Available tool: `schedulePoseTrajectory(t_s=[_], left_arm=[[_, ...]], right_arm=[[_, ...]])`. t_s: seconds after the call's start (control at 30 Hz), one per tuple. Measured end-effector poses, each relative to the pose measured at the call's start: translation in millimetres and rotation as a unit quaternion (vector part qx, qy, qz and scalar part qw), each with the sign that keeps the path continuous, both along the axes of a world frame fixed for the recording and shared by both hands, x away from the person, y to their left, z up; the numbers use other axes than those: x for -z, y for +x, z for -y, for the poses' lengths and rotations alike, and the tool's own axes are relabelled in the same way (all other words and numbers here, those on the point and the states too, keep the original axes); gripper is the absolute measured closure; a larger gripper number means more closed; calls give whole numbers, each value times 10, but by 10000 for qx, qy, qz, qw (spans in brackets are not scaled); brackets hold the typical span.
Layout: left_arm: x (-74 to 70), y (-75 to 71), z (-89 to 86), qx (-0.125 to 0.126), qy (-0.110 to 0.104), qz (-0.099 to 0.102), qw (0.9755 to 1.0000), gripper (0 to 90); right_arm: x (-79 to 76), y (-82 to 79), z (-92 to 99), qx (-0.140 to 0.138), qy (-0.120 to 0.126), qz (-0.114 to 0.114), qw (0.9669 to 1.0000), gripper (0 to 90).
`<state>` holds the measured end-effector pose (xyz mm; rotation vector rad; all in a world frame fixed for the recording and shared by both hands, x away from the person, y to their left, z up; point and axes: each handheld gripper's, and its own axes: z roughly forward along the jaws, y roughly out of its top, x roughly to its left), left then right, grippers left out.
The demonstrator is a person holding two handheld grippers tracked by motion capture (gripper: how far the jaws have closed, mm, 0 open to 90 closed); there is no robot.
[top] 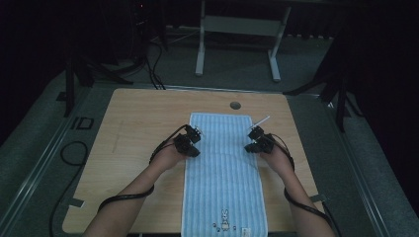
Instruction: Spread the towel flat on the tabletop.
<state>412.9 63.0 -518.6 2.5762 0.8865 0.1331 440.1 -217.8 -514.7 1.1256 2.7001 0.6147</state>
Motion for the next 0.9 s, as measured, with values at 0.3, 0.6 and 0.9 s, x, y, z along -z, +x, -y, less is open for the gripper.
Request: schedulePoseTrajectory(t_s=[0.3,0.6,0.9], left_arm=[[75,88,48,-67,51,49,10000,834],[82,285,121,-234,-44,27,9997,834],[5,262,153,-271,-163,66,9995,819]], right_arm=[[97,122,53,122,-221,13,9997,870],[91,358,141,362,-173,-91,9992,869],[39,419,181,420,-42,-88,9991,838]])
